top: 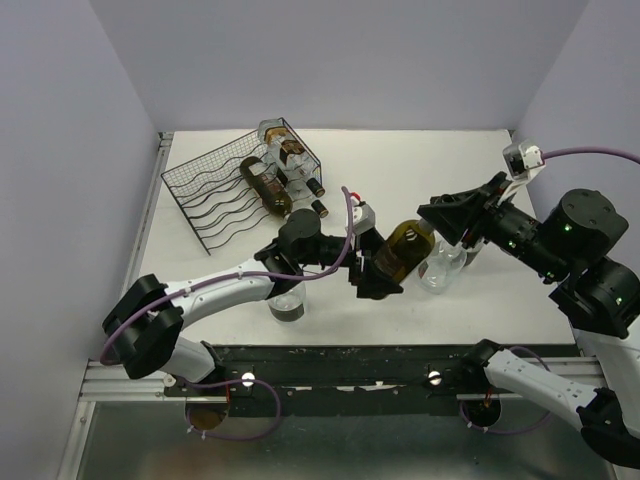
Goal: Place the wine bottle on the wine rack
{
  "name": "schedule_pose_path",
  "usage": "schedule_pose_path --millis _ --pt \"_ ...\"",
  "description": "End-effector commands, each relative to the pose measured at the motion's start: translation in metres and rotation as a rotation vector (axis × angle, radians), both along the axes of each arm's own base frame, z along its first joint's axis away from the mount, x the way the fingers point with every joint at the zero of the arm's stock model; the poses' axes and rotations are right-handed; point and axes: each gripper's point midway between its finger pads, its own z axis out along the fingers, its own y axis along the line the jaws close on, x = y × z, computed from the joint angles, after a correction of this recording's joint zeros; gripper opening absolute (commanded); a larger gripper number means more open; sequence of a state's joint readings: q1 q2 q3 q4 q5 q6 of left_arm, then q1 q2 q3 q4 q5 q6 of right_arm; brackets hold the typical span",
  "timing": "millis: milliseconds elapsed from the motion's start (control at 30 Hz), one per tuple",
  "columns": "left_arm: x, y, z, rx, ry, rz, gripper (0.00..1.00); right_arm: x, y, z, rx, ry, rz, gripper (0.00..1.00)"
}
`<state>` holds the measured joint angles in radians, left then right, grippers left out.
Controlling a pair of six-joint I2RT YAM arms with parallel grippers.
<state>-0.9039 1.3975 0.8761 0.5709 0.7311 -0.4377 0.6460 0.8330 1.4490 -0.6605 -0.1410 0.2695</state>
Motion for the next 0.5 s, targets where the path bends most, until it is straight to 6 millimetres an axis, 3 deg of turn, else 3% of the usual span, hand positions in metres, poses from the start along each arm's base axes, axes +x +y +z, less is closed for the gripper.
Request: schedule_pose_path --millis 0,100,233,300,400,433,467 --pt "-0.012 -0.007 0.006 -0.070 -0.092 -0.119 0.99 -0.036 0.005 0.079 0.233 -0.143 0.136 0.01" --pt "-0.019 -0.003 0.009 -0.101 -0.164 -0.155 0.99 -0.041 0.003 0.081 0.236 -0.148 0.139 0.01" --pt "-0.014 -0.002 0.008 -0.061 -0.210 -0.139 0.96 -0.041 0.000 0.080 0.236 -0.148 0.128 0.01" --pt "-0.010 -0.002 0.009 -0.046 -0.215 -0.109 0.79 -0.040 -0.001 0.079 0.235 -0.145 0.120 0.01" --pt "-0.011 0.002 0.012 -0.037 -0.265 -0.109 0.44 -0.039 -0.001 0.076 0.226 -0.137 0.118 0.01" --pt "-0.011 0.002 0.010 -0.030 -0.279 -0.111 0.28 -0.040 0.000 0.076 0.221 -0.136 0.122 0.01" --pt "-0.010 0.003 0.010 -0.020 -0.292 -0.103 0.00 -0.041 0.000 0.075 0.216 -0.134 0.129 0.01"
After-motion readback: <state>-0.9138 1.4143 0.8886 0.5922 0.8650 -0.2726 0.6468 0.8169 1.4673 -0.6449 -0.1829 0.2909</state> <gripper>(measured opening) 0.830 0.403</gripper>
